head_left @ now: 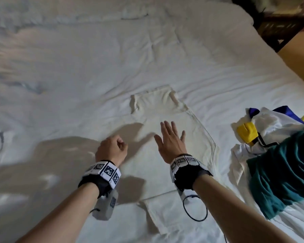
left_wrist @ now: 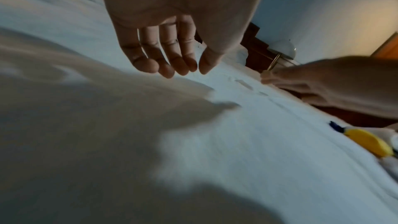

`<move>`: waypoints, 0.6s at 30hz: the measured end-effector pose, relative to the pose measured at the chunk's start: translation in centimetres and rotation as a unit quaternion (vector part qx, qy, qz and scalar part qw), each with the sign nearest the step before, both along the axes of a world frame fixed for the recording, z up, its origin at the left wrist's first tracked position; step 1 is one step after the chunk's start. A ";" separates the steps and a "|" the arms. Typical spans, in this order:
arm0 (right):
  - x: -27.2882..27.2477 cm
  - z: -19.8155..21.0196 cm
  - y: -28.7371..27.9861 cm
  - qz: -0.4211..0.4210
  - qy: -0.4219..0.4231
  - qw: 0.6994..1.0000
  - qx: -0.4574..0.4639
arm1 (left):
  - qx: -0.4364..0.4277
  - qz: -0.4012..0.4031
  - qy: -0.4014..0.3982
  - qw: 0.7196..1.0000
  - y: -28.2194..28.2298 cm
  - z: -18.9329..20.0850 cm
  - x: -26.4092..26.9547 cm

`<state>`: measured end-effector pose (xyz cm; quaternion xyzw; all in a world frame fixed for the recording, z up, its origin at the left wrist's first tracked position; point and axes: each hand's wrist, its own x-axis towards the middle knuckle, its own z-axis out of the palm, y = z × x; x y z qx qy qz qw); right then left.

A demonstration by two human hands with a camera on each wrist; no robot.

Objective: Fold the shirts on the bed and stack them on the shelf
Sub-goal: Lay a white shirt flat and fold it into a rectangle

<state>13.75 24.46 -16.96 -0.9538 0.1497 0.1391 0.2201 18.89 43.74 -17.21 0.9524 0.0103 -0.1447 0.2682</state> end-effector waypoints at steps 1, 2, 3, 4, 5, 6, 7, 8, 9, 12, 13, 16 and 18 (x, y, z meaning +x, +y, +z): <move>2.3 0.1 0.0 0.011 -0.008 1.000 -0.005 | 0.010 -0.012 -0.009 1.000 0.3 -0.2 2.0; 4.6 0.2 -0.1 0.021 -0.016 1.000 -0.013 | 0.019 -0.028 -0.018 0.999 0.7 -0.5 3.8; 6.8 0.0 -0.2 0.033 -0.024 0.999 -0.027 | 0.028 -0.047 -0.028 0.998 1.0 -0.8 5.4; 8.8 -0.3 -0.4 0.045 -0.033 0.997 -0.046 | 0.034 -0.067 -0.039 0.996 1.4 -1.2 7.0; 10.7 -0.6 -0.7 0.058 -0.037 0.995 -0.066 | 0.035 -0.082 -0.052 0.995 1.7 -1.5 8.1; 12.5 -1.0 -1.0 0.071 -0.037 0.993 -0.082 | 0.035 -0.091 -0.062 0.993 1.9 -1.8 9.3; 14.2 -1.3 -1.3 0.083 -0.035 0.991 -0.095 | 0.041 -0.096 -0.063 0.993 2.1 -2.2 10.1; 15.7 -1.7 -1.6 0.093 -0.030 0.990 -0.106 | 0.053 -0.105 -0.052 0.992 2.3 -2.6 10.9; 17.1 -2.0 -1.8 0.102 -0.022 0.988 -0.117 | 0.070 -0.124 -0.044 0.989 2.4 -2.9 11.4; 20.2 -3.1 -2.3 0.137 0.045 0.977 -0.154 | 0.110 -0.162 -0.061 0.979 2.6 -3.9 12.1; 20.8 -3.4 -2.4 0.147 0.066 0.974 -0.162 | 0.116 -0.159 -0.067 0.978 2.5 -4.1 12.1; 21.8 -3.8 -2.6 0.147 0.064 0.970 -0.182 | 0.127 -0.159 -0.072 0.976 2.6 -4.5 12.1; 21.9 -3.7 -3.1 0.139 0.034 0.964 -0.225 | 0.121 -0.154 -0.073 0.978 2.7 -4.6 12.0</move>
